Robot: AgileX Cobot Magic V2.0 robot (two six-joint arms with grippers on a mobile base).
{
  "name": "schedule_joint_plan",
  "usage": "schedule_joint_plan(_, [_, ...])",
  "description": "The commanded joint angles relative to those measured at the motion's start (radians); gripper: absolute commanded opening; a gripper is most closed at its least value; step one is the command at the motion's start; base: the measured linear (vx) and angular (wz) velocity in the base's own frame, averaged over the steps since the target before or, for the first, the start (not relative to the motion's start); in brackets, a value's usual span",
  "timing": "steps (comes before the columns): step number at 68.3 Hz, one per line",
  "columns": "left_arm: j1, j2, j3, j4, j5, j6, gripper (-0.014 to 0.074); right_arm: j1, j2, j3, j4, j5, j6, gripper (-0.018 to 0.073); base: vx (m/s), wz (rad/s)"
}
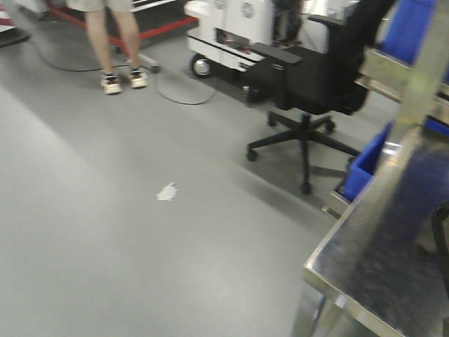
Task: Move and align brake pads A on conveyor
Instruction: 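Drive the base to the conveyor holding a pad in each gripper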
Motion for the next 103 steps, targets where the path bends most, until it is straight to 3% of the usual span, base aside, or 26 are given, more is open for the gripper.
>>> schedule_joint_plan(1, [0.001, 0.003, -0.028, -0.009, -0.093, -0.002, 0.0104, -0.006, 0.003, -0.03, 0.001, -0.088, 0.0, 0.0004, 0.08, 0.65])
schedule_joint_plan(55, [0.001, 0.003, -0.028, -0.009, -0.093, -0.002, 0.0104, -0.006, 0.003, -0.03, 0.001, -0.088, 0.0, 0.0004, 0.08, 0.66])
schedule_joint_plan(103, [0.001, 0.003, -0.028, -0.009, -0.093, -0.002, 0.0104, -0.006, 0.003, -0.03, 0.001, -0.088, 0.0, 0.0004, 0.22, 0.39])
